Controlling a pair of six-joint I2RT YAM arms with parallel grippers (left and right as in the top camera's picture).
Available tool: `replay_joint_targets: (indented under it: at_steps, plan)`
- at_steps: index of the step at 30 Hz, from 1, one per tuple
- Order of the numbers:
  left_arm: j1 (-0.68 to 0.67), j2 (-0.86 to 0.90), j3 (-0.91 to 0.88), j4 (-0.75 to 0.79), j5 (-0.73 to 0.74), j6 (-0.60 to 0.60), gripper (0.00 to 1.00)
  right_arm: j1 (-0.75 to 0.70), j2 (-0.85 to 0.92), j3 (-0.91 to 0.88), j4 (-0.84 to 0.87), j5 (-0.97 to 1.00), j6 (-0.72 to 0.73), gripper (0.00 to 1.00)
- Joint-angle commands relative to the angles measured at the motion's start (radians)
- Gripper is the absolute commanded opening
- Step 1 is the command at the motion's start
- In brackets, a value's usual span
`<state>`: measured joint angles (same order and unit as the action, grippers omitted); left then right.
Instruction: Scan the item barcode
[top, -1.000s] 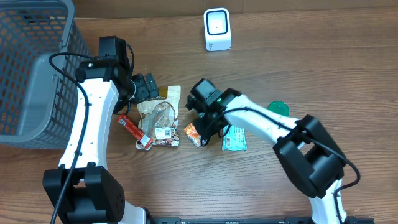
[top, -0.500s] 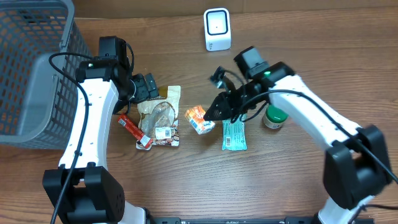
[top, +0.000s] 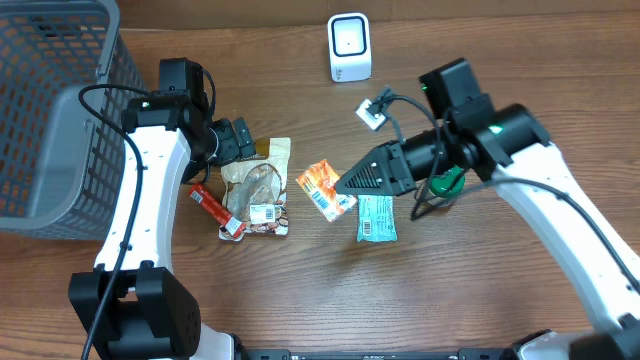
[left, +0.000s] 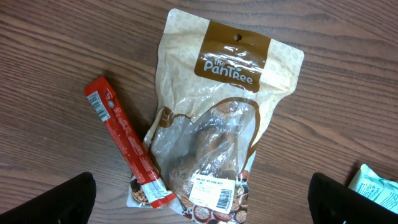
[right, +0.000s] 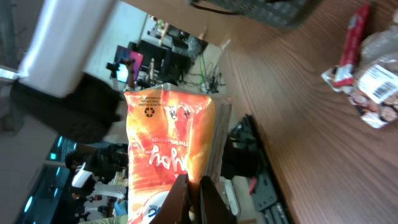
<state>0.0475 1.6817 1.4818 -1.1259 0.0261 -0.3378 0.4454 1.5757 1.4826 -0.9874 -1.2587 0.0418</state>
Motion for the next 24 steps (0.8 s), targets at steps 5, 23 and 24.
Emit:
replay_joint_targets:
  at_steps: [5, 23, 24]
  plan:
    - [-0.002, -0.001, 0.004, 0.002, 0.011, -0.01, 1.0, -0.058, -0.13, 0.002, 0.005, -0.047, 0.249, 0.04]
    - [-0.002, -0.001, 0.004, 0.002, 0.01, -0.01, 1.0, -0.151, -0.156, 0.002, 0.009, -0.27, 0.272, 0.04]
    - [-0.002, -0.001, 0.004, 0.001, 0.011, -0.01, 1.0, -0.151, -0.156, 0.002, 0.009, -0.27, 0.272, 0.04]
